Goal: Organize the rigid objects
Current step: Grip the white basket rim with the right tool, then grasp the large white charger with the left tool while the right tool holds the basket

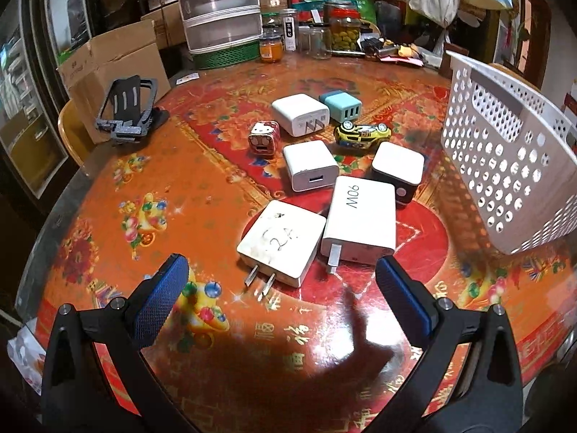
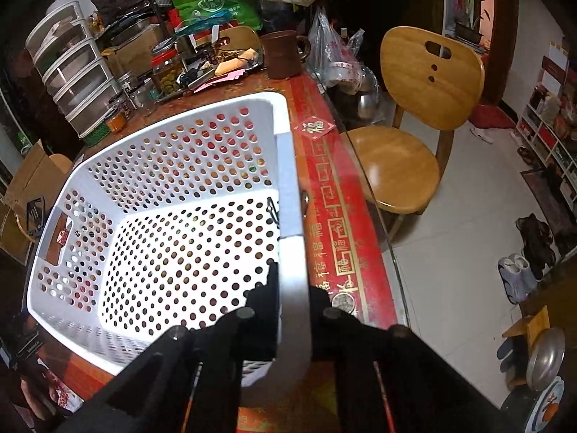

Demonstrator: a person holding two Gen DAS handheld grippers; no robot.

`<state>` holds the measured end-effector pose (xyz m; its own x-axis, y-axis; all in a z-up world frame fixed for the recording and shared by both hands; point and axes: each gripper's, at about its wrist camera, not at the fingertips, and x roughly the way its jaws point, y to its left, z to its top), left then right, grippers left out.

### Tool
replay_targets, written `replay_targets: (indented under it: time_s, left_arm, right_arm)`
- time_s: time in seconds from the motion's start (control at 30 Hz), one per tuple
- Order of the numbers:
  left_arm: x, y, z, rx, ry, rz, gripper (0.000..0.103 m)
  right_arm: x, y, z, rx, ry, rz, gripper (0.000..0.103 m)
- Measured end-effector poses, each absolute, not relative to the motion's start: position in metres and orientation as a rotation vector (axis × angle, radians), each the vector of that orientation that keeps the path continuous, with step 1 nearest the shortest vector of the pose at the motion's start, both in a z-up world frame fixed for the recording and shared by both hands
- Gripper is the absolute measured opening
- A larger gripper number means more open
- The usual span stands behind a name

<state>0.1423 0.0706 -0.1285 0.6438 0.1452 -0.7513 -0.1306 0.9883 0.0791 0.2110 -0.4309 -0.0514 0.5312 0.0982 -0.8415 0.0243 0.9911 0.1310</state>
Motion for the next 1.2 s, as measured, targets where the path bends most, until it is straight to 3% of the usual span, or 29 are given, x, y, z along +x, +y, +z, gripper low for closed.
replay_targets:
  time_s: [0.5, 0.67, 1.03, 1.13, 1.2]
  left_arm:
    - [0.172, 0.041, -0.13, 0.102, 0.887, 0.024, 0.101]
    - [0.191, 0.035, -0.136, 0.099, 0.912, 0.027, 0.084]
    - [0.205, 0.018, -0.141, 0.181, 0.927, 0.024, 0.081]
    - [0.204, 0.012, -0.141, 0.209, 0.921, 0.026, 0.074]
    - [0.202, 0.009, -0.141, 0.217, 0.927, 0.015, 0.06]
  right_arm:
    - [0.217, -0.424, -0.058, 0.118, 1.025, -0.013, 0.002]
    - [0.218, -0.424, -0.058, 0.122, 1.029, -0.013, 0.002]
    - [0.219, -0.425, -0.061, 0.133, 1.032, -0.012, 0.002]
    - [0.218, -0.425, -0.061, 0.135, 1.032, -0.011, 0.002]
    - [0.219, -0.424, -0.061, 0.137, 1.032, -0.009, 0.002]
